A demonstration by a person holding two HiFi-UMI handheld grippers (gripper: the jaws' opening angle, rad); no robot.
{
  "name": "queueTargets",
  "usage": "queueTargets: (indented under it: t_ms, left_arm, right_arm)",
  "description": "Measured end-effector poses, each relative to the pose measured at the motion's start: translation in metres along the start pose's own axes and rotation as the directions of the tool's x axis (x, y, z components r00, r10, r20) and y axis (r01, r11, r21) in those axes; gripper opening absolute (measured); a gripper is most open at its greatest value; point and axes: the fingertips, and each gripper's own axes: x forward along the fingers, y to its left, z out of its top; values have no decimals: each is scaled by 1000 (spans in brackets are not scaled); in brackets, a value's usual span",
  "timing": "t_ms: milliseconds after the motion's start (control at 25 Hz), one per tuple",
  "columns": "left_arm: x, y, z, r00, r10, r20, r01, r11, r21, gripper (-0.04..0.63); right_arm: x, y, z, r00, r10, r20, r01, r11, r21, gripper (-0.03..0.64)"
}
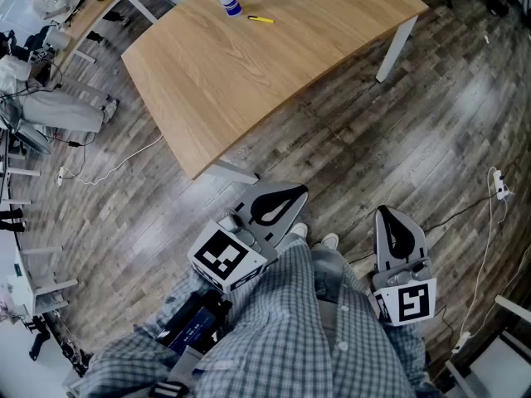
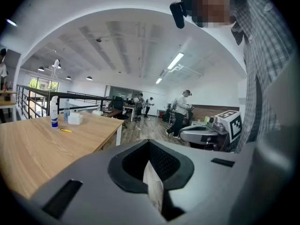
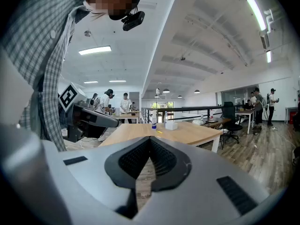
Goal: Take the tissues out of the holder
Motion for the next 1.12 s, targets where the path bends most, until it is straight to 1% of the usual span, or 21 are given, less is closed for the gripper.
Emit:
queueTargets:
  t_ms: [120, 280, 400, 640, 880, 1120]
  left_arm:
    - [1, 4, -4, 1000, 2, 13, -2, 1000, -7, 5]
    - [-1, 8, -6, 1000, -5, 9, 5, 1000, -8, 5]
    - [-1, 11, -4, 1000, -13, 15, 13, 1000, 7, 5]
    - [-2, 15, -4, 999, -24, 30, 24, 1000, 11, 5]
    - [-7, 19, -3, 998, -54, 32, 53, 998, 33, 5]
    - [-16, 30, 0, 997, -53, 49, 51, 998, 32, 5]
  right_arm:
    - [4, 0, 0, 1000, -11, 9, 11, 1000, -3, 11]
    - [4, 0, 5, 998, -50, 24, 49, 999, 18, 11]
    - [4, -1, 9, 997, -73, 27, 72, 997, 27, 11]
    - [-3, -8, 6, 993, -118, 17, 118, 993, 9, 11]
    - [0, -2, 6, 990, -142, 5, 142, 990, -10, 11]
    - [9, 12, 12, 990, -139, 25, 140, 990, -16, 11]
